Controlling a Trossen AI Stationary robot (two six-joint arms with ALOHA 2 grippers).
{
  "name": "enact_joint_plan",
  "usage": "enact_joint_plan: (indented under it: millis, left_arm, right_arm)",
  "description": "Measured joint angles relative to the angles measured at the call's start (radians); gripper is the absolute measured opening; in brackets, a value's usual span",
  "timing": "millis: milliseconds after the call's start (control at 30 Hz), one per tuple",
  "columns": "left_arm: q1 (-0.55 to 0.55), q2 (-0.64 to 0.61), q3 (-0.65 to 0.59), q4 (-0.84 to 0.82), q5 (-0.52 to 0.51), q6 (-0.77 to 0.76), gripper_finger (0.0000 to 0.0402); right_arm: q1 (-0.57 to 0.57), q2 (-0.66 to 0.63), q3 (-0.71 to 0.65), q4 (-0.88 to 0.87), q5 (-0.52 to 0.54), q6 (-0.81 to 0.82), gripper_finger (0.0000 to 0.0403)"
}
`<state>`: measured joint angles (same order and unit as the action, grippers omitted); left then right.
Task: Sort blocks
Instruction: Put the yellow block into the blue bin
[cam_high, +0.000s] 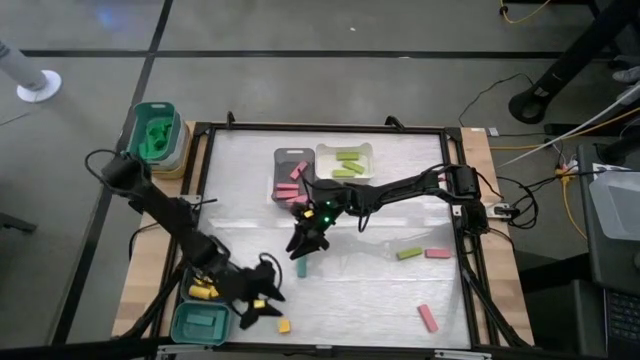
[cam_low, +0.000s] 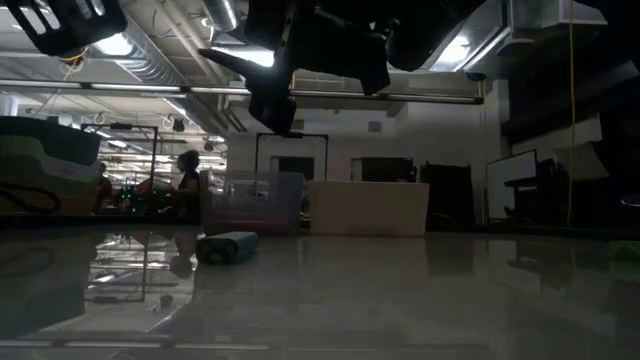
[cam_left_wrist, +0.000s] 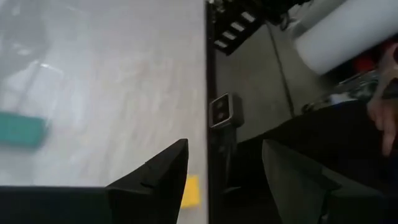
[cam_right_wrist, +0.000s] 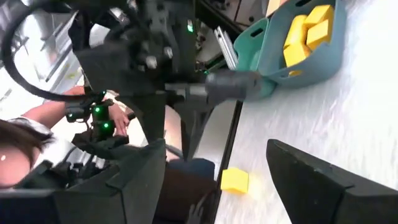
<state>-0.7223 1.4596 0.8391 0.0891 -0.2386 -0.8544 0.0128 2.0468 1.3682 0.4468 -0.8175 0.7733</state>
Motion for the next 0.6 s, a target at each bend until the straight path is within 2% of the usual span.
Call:
enact_joint_plan:
  millis: [67,167,400,600]
  left_arm:
    - [-0.012,0.058,0.002,0.071,0.0,0.011,0.0194]
    - [-0.025,0.133,0.028,0.075,0.001,0.028,0.0194]
    - [-0.034,0.261,0.087,0.062,0.001,0.11,0.0194]
    - [-0.037,0.313,0.124,-0.007,0.0,0.149,0.0194]
  right_arm:
    - [0.0,0.0,0.0,-0.015,-0.013,-0.018,0.0278]
    - [0.0,0.0,0.0,-0.047,-0.026,-0.021,0.0278]
    - [0.001,0.0,0.0,-0.119,-0.05,-0.023,0.0278]
    - [0.001,0.0,0.0,-0.16,-0.051,-0.05,0.0278]
